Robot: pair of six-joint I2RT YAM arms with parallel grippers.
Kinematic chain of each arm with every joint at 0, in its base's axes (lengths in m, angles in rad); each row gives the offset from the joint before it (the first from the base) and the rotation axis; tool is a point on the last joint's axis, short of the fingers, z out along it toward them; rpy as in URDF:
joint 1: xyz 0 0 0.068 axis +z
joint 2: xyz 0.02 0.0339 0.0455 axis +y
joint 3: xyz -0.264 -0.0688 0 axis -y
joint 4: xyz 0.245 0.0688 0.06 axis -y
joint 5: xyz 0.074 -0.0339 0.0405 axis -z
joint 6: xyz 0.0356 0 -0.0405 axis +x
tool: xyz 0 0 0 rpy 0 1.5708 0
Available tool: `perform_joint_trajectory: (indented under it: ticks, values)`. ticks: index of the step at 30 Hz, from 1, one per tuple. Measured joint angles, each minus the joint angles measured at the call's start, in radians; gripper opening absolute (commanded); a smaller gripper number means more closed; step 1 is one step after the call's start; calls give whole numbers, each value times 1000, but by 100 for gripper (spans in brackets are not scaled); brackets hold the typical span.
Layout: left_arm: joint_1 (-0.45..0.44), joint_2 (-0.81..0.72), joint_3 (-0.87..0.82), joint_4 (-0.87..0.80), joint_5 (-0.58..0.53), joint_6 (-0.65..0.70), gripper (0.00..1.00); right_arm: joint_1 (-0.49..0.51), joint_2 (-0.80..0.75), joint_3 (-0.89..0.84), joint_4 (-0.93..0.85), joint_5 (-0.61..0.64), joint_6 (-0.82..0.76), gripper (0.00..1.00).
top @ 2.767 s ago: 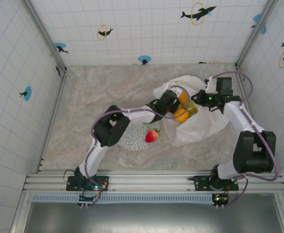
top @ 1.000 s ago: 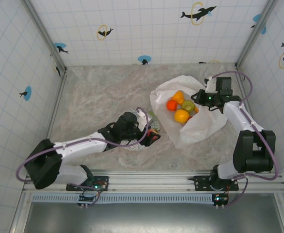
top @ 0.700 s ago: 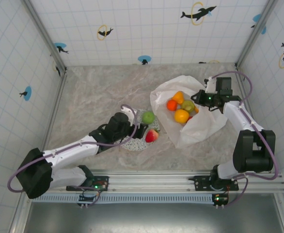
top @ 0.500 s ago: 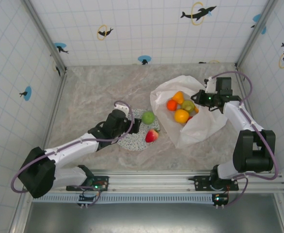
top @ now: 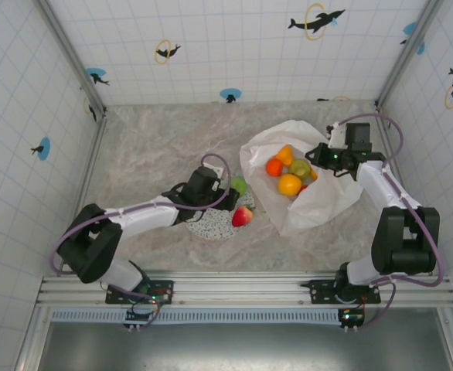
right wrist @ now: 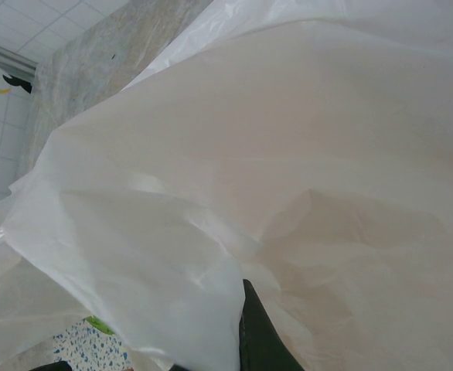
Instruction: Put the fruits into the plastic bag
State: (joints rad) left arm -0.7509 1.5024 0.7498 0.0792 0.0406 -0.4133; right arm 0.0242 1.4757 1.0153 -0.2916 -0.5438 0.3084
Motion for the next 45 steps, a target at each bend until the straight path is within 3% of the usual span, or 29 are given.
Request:
perform_joint_trajectory:
  ticks: [11, 23, 37, 45]
  values:
    - [0, 180, 114, 43, 1, -6, 94, 0, 0, -1, 2, -3, -2, 0]
    - [0, 285, 179, 74, -6, -7, 73, 0, 0, -40, 8, -3, -2, 0]
    - [0, 263, 146, 90, -47, -3, 65, -2, 0, -42, 9, -3, -3, 0]
    - [0, 25, -39, 74, -132, 5, 63, -11, 0, -42, 10, -3, -3, 0]
